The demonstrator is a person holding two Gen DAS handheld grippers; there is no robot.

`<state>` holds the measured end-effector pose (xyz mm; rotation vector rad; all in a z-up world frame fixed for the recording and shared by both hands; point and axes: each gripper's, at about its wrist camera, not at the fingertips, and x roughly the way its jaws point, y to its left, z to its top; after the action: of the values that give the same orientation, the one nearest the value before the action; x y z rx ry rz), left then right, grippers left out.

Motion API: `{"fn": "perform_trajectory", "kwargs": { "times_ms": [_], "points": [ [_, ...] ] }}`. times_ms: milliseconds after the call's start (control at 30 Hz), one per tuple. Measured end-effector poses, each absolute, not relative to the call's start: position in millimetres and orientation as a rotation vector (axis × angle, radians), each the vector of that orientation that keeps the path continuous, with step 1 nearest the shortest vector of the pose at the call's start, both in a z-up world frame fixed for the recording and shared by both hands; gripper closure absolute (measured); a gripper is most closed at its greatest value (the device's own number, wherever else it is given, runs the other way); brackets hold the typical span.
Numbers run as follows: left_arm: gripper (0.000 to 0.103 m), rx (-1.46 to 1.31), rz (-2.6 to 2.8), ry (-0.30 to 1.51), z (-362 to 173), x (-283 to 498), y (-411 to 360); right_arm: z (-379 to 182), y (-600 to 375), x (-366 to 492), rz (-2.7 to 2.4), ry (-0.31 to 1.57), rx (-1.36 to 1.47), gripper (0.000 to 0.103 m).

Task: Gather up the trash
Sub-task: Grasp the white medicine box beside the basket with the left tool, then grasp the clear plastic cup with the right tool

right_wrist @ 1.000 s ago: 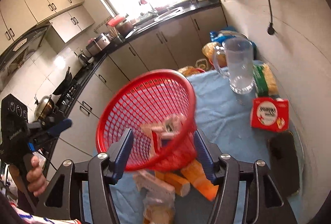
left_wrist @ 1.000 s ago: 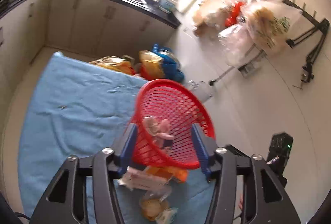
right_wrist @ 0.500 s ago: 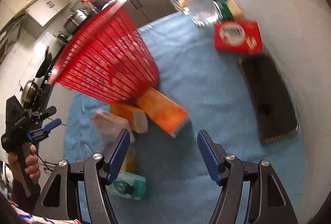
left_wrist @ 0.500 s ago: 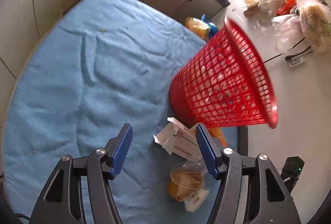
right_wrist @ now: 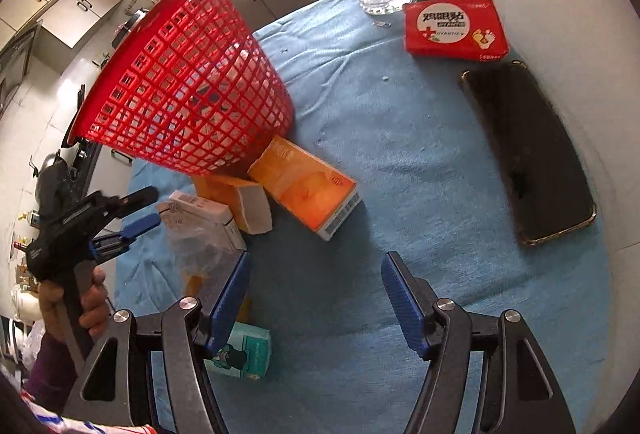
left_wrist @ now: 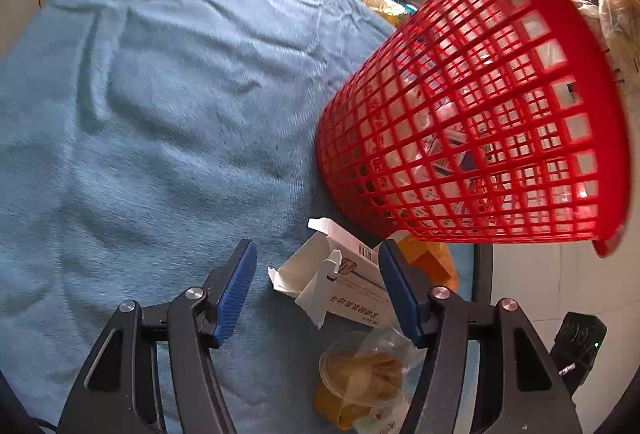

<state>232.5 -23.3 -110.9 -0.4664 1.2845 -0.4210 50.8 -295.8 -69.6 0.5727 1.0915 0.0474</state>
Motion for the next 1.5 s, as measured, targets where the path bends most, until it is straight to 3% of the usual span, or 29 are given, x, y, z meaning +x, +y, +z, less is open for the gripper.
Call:
{"fn": "perform_trajectory", "kwargs": {
  "times_ms": [133, 167, 200, 233, 567, 967, 1500],
  "points": [
    [0.044, -0.475, -0.455, 1.309, -119.2, 231.7, -27.8, -69.8, -283.9, 53.8, 0.071, 1.1, 0.562, 0.031],
    [0.063, -0.467, -0.474, 1.315, -119.5, 230.5, -30.0, -69.7, -280.9, 55.7, 0.079, 1.102, 0.558, 0.031],
    [0.09, -0.457, -0.494, 1.327, -121.2, 229.7, -33.5, -69.4, -277.7, 58.1, 0.085, 1.103, 0.554, 0.031],
    [0.095, -0.443, -0.514, 1.354, -123.8, 228.9, -37.2, -69.2, -273.5, 61.6, 0.095, 1.104, 0.55, 0.031],
    [0.098, -0.433, -0.492, 1.33, -105.7, 204.5, -15.4, -75.3, -229.7, 96.0, 0.186, 1.126, 0.516, 0.031],
    [0.098, -0.456, -0.383, 1.271, -89.3, 159.7, 92.9, -67.5, -197.6, 86.8, 0.217, 1.079, 0.465, 0.031],
    [0.098, -0.544, -0.288, 1.219, -75.0, 151.6, 132.9, -51.6, -91.2, 79.4, 0.45, 1.13, 0.27, 0.033]
  ]
}}
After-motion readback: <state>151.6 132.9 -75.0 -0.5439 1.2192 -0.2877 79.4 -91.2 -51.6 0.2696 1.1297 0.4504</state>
